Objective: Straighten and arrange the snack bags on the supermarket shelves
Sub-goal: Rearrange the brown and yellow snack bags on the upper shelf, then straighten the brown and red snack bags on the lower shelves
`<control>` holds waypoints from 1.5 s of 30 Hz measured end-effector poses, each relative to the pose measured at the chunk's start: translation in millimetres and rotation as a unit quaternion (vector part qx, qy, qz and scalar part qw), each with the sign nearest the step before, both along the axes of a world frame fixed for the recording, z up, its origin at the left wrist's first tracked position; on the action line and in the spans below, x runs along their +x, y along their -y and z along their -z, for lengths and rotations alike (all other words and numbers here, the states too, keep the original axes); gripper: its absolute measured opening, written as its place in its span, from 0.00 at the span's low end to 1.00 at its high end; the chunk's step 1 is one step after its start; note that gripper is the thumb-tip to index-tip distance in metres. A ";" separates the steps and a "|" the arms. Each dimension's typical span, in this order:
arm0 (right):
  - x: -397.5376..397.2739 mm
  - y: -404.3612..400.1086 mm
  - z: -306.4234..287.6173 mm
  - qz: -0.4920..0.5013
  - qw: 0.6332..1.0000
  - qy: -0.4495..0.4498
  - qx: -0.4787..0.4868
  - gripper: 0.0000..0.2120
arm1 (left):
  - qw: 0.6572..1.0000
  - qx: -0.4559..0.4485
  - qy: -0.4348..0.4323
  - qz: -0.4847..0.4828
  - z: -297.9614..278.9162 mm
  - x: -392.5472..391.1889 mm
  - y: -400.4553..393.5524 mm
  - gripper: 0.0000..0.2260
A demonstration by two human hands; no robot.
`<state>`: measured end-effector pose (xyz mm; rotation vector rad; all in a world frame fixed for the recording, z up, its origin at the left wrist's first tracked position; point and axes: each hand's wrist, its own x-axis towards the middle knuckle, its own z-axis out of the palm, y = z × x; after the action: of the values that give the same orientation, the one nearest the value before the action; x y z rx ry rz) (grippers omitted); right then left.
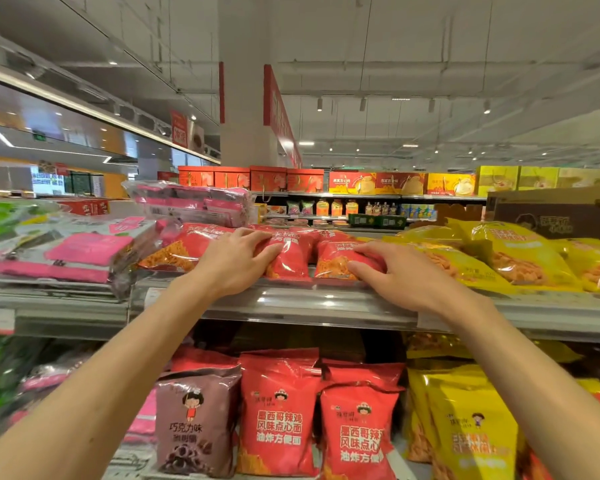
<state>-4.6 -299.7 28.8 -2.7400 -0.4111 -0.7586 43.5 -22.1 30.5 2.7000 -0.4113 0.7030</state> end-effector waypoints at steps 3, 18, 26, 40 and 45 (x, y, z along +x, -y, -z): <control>2.6 -0.8 2.8 0.014 1.000 -0.011 0.000 0.27 | 1.000 0.018 0.018 -0.015 5.9 2.2 1.7 0.29; -48.1 -16.4 31.0 -0.089 0.949 0.131 0.272 0.13 | 0.935 -0.291 0.169 0.115 35.1 -61.4 -21.5 0.12; -82.6 -45.8 139.5 -0.147 0.896 -0.010 0.419 0.11 | 0.888 -0.439 0.098 0.099 139.6 -112.7 -57.4 0.06; -60.1 -139.2 281.7 -0.068 0.859 -0.199 0.467 0.07 | 0.851 -0.518 -0.054 -0.067 293.5 -127.2 -108.3 0.05; -33.7 -183.1 271.0 -0.054 0.904 -0.202 0.374 0.19 | 0.882 -0.460 -0.084 -0.060 284.9 -105.6 -113.9 0.16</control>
<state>-38.3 -116.6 -242.2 -2.0381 -0.1296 -0.2199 -62.2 91.8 -254.4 1.8492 0.1316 0.5009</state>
